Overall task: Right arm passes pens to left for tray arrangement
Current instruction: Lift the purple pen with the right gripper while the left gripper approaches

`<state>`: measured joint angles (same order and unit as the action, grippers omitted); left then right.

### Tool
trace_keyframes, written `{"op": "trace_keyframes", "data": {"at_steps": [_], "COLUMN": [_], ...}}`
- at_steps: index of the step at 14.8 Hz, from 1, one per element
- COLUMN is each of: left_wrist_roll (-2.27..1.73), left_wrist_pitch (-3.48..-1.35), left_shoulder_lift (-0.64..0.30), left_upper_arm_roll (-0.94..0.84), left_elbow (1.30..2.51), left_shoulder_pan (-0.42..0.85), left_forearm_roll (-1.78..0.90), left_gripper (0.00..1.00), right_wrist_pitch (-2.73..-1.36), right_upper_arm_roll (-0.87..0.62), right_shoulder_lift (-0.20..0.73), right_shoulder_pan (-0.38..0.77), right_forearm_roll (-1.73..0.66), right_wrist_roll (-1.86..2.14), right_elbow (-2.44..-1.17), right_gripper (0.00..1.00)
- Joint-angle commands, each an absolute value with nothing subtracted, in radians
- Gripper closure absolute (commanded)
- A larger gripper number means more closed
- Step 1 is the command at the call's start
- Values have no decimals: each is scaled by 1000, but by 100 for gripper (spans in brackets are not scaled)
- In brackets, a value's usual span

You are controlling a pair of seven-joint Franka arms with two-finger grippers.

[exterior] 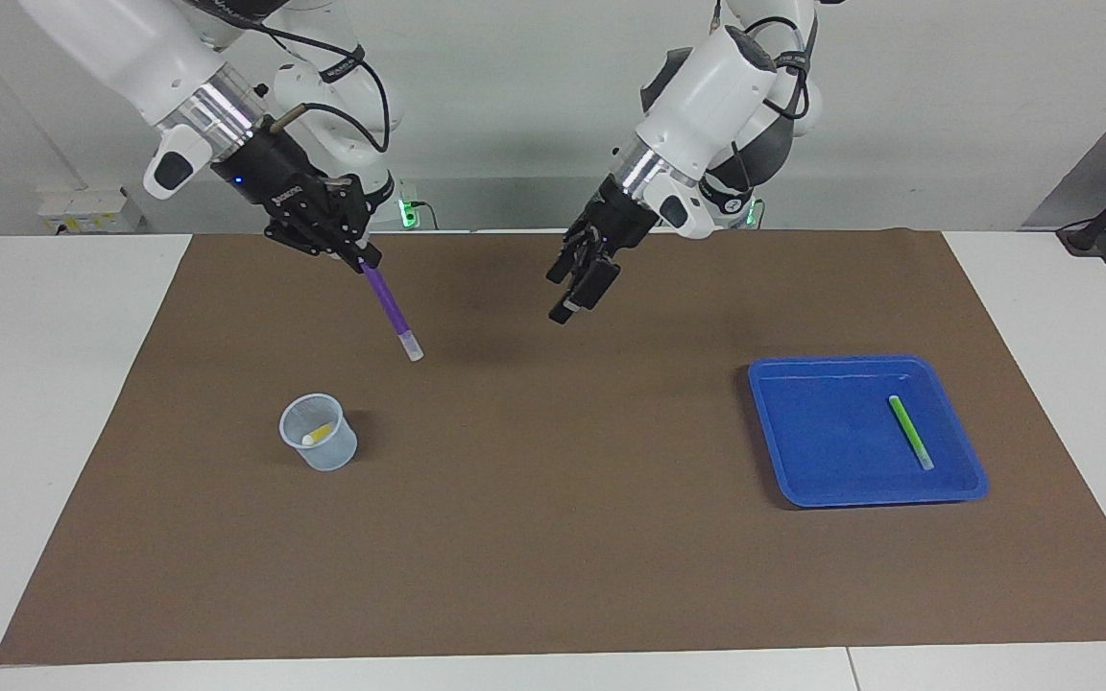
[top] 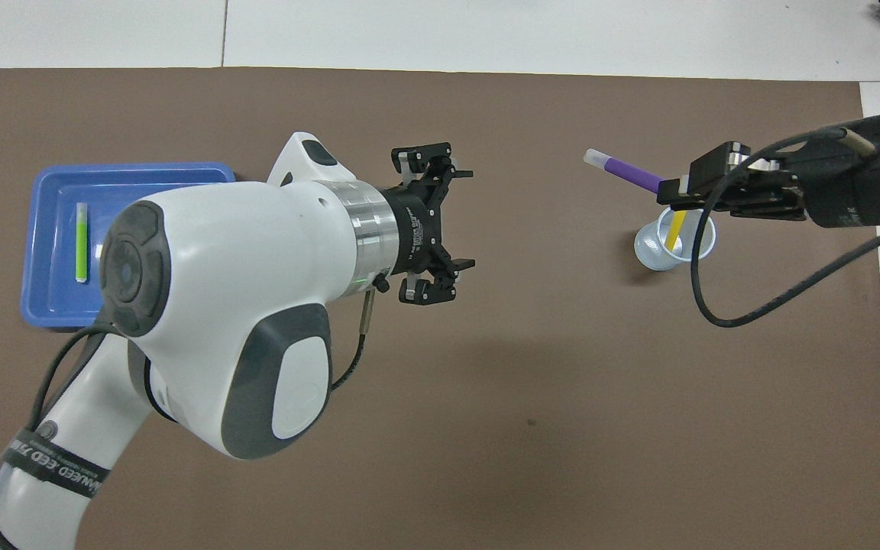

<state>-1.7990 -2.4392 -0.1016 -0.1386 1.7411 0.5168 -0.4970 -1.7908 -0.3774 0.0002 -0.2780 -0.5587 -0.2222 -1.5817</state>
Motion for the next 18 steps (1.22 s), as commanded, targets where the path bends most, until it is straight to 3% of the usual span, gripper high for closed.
{"op": "trace_keyframes", "data": {"at_steps": [1, 10, 18], "left_wrist_roll": [-1865, -1962, -1960], "left_wrist_pitch": [-2586, -2770, -2793], "left_shoulder_lift": [-112, -135, -147], "left_upper_arm_roll": [-123, -123, -123], "left_elbow": [1758, 1741, 1733], "left_shoulder_pan": [584, 663, 687], "left_forearm_roll": [-517, -515, -509], "left_gripper": [0, 0, 2], "right_wrist_pitch": [-1819, -1904, -1816], "right_upper_arm_roll": [-385, -385, -388], "right_shoulder_lift": [18, 18, 20], "right_shoulder_pan": [-273, -189, -181], "right_forearm_roll": [-600, -586, -580], "right_wrist_roll": [-258, -377, -328], "right_elbow": [-1560, -1562, -1562], "right_gripper": [100, 100, 100]}}
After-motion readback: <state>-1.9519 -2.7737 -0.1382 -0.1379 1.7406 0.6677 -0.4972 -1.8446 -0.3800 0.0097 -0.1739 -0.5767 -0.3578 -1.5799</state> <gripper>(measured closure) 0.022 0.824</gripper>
